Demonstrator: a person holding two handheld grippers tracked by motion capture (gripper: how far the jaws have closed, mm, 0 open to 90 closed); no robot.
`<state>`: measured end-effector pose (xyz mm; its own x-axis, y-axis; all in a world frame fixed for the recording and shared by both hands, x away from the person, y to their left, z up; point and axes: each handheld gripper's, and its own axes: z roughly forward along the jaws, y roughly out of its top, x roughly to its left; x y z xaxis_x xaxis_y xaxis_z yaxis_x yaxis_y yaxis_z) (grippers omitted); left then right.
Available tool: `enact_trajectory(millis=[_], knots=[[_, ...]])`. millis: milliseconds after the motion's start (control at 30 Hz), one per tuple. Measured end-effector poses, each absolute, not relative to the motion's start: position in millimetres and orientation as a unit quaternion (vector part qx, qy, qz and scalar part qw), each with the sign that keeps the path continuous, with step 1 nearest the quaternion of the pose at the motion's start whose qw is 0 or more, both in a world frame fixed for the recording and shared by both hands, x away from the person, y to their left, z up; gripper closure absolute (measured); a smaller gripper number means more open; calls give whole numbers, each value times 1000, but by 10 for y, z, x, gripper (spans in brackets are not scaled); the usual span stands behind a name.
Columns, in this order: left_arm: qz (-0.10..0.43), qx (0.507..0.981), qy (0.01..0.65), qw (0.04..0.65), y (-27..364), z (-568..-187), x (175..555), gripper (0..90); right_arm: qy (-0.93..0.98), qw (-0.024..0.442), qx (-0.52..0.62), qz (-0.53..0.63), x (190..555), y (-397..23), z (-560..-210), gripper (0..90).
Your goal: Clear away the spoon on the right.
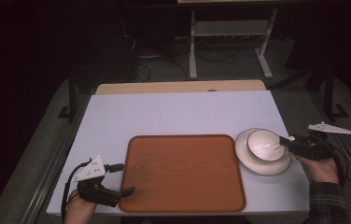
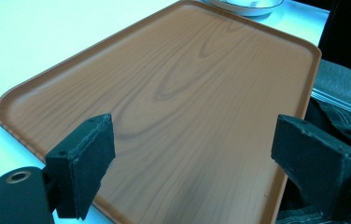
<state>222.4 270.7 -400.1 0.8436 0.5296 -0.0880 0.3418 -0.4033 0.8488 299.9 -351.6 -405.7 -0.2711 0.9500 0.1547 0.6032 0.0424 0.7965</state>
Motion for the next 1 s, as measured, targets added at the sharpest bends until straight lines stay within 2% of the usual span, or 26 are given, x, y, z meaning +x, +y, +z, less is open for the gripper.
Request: enact_trajectory(millis=[500,600,633,1000], knots=[[98,833,260,478,2705,-4002,2228,130,696,195,562,402,3043,-3453,-4111,464],[98,833,261,479,2707,-4002,2227,130,692,206,559,408,3028,-3441,-4073,518],[98,832,262,479,2705,-4003,2227,131,689,216,555,414,3012,-3424,-4028,562],[97,833,260,479,2703,-4002,2227,131,689,238,520,445,2965,-3276,-3866,684]])
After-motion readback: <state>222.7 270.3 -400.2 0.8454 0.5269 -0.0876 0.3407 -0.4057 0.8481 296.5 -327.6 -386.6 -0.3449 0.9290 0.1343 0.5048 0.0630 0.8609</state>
